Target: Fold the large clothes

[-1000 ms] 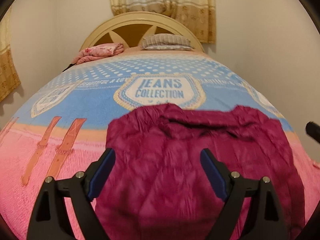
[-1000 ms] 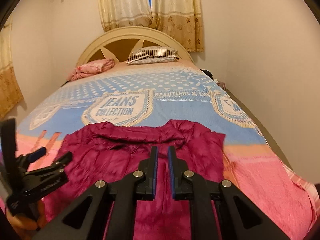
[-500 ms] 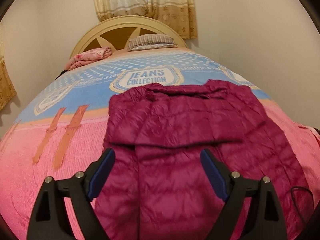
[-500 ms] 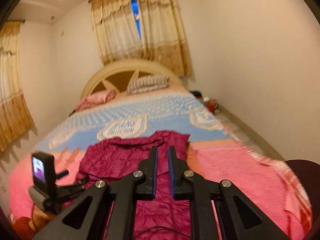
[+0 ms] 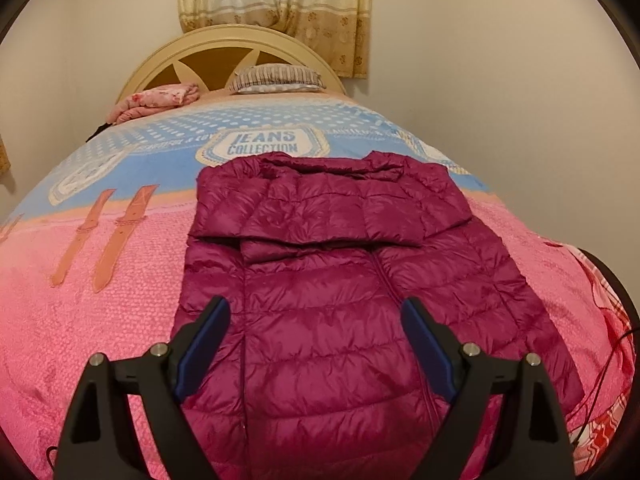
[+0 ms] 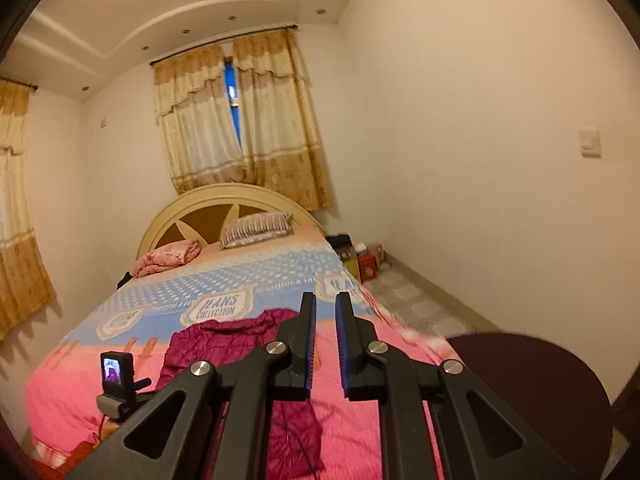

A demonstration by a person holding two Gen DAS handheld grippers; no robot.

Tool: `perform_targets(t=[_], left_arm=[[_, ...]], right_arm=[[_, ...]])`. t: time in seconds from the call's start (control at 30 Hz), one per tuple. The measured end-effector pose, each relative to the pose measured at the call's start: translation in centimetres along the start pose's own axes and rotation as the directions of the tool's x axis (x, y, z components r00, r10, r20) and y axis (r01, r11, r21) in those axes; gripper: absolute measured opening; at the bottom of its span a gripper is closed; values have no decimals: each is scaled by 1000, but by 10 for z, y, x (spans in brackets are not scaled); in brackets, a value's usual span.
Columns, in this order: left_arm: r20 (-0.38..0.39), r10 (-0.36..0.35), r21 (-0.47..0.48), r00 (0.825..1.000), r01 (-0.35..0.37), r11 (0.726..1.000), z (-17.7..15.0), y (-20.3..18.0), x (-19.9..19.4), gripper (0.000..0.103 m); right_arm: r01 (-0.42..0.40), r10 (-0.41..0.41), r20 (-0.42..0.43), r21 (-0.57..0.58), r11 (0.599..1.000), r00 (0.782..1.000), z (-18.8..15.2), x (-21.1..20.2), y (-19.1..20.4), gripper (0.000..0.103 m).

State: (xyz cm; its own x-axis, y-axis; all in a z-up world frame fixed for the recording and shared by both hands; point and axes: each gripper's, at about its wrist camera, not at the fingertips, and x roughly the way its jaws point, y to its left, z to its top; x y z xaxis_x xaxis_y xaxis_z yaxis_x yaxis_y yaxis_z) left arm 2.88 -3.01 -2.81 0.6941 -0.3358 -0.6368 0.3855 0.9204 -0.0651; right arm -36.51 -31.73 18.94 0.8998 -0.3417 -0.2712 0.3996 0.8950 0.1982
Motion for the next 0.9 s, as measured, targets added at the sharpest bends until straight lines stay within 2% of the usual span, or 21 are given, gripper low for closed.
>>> perform_targets(t=[0.07, 0.13, 0.2, 0.27, 0.37, 0.43, 0.5, 0.6, 0.63, 0.73, 0.9], left_arm=[[-4, -32, -25, 999, 32, 999, -1, 0, -4, 90], [-4, -80, -48, 997, 80, 996, -2, -1, -10, 90], [15, -103, -40, 995, 103, 994, -2, -6, -19, 90], [37, -91, -1, 995, 91, 996, -2, -11, -28, 90], [57, -78, 17, 995, 77, 997, -1, -10, -35, 90], [50, -84, 4, 995, 84, 996, -3, -3, -35, 90], [45, -74, -21, 996, 75, 997, -6, 8, -33, 90], [49, -25, -42, 998, 28, 999, -13, 27, -30, 90], [48, -10, -46, 999, 12, 999, -14, 33, -30, 90], [60, 27, -63, 998, -24, 998, -21, 52, -31, 90], [77, 60, -109, 995, -51, 993, -30, 82, -37, 90]], right_arm=[[-19, 21, -41, 58, 998, 999, -4, -2, -6, 10], [-51, 64, -109, 123, 991, 992, -20, 17, -9, 10], [-44, 62, -171, 110, 993, 983, -39, 44, 0, 10], [-20, 37, -210, 81, 996, 977, -56, 75, 8, 10], [17, -4, -215, 56, 998, 977, -87, 111, 11, 10], [67, -56, -237, 40, 997, 970, -111, 139, 9, 10], [77, -58, -259, 64, 995, 964, -133, 158, 2, 10], [88, -49, -315, 110, 990, 948, -166, 196, -8, 10], [111, -78, -320, 85, 990, 944, -176, 209, -7, 10], [147, -131, -331, 23, 989, 935, -193, 236, -2, 10], [212, -174, -377, 60, 975, 910, -216, 271, -5, 10]])
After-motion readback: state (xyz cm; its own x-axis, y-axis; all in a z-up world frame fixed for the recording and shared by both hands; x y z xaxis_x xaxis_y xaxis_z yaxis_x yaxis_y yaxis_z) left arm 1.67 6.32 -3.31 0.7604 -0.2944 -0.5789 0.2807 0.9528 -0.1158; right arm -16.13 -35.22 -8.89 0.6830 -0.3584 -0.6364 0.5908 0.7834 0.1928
